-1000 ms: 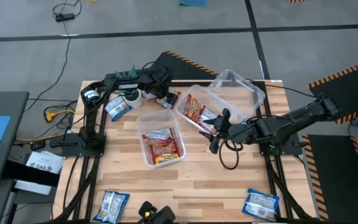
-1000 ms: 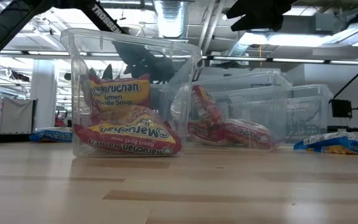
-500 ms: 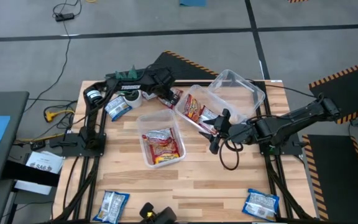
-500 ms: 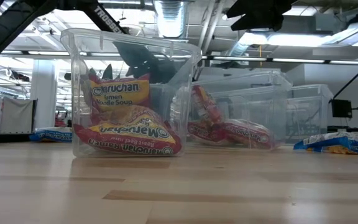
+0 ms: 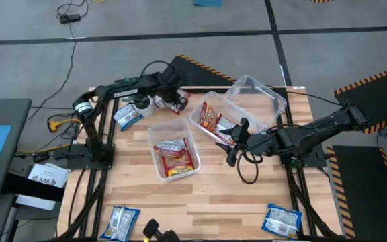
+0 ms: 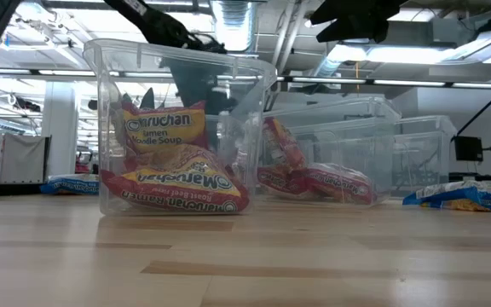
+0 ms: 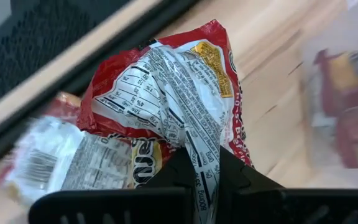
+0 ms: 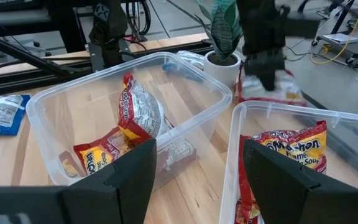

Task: Sort Maruchan noodles
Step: Put the red noodle pack into the middle bin

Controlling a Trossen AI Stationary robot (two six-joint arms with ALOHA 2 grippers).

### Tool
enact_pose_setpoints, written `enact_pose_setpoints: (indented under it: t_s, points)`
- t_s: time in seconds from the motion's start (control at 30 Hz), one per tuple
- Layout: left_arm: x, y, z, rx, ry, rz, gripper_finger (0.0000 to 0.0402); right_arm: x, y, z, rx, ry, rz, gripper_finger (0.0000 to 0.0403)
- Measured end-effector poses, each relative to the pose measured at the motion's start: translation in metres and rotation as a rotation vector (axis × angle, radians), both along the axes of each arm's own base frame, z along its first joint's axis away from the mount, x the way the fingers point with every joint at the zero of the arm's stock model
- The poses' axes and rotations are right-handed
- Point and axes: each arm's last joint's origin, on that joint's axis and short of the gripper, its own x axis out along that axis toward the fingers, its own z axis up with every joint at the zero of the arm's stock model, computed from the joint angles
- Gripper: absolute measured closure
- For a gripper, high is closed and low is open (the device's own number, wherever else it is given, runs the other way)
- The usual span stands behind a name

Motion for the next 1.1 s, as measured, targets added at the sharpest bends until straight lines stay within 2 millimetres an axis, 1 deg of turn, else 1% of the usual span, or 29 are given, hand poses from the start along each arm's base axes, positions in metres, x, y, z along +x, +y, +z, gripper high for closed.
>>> enact_pose_setpoints:
  t_s: [0.07,0.2,0.33,0.43,0.57,0.67,0.73,0.9,1.0,1.1]
  points:
    - [-0.004,-0.002,0.012,0.027,-0.024,0.004,0.0399,0.000,0.000,0.000,0.000,0.000,0.000,0.0143]
    - [-0.013,-0.006,0.042,0.140,-0.068,0.046,0.0399,0.000,0.000,0.000,0.000,-0.001,0.000,0.0143]
    - [-0.019,-0.014,0.076,0.251,-0.192,0.041,0.0399,0.000,0.000,0.000,0.000,-0.001,0.000,0.0143]
    - [-0.014,-0.029,0.097,0.325,-0.293,-0.014,0.0399,0.000,0.000,0.001,0.002,-0.009,0.000,0.0143]
    - [0.004,-0.055,0.110,0.381,-0.398,-0.103,0.0399,0.001,0.000,0.003,-0.004,-0.034,0.003,0.0143]
    - [0.025,-0.076,0.110,0.407,-0.477,-0.191,0.0399,0.002,0.003,0.007,-0.021,-0.066,0.024,0.0143]
    - [0.040,-0.089,0.104,0.388,-0.513,-0.263,0.0399,0.002,0.007,0.009,-0.038,-0.078,0.046,0.0143]
    - [0.077,-0.116,0.076,0.385,-0.543,-0.401,0.0399,0.001,0.019,0.015,-0.083,-0.113,0.110,0.0143]
    - [0.095,-0.124,0.057,0.391,-0.549,-0.433,0.0394,-0.001,0.027,0.018,-0.107,-0.138,0.149,0.0143]
    - [0.110,-0.127,0.040,0.401,-0.582,-0.430,0.0371,-0.002,0.032,0.020,-0.125,-0.149,0.175,0.0143]
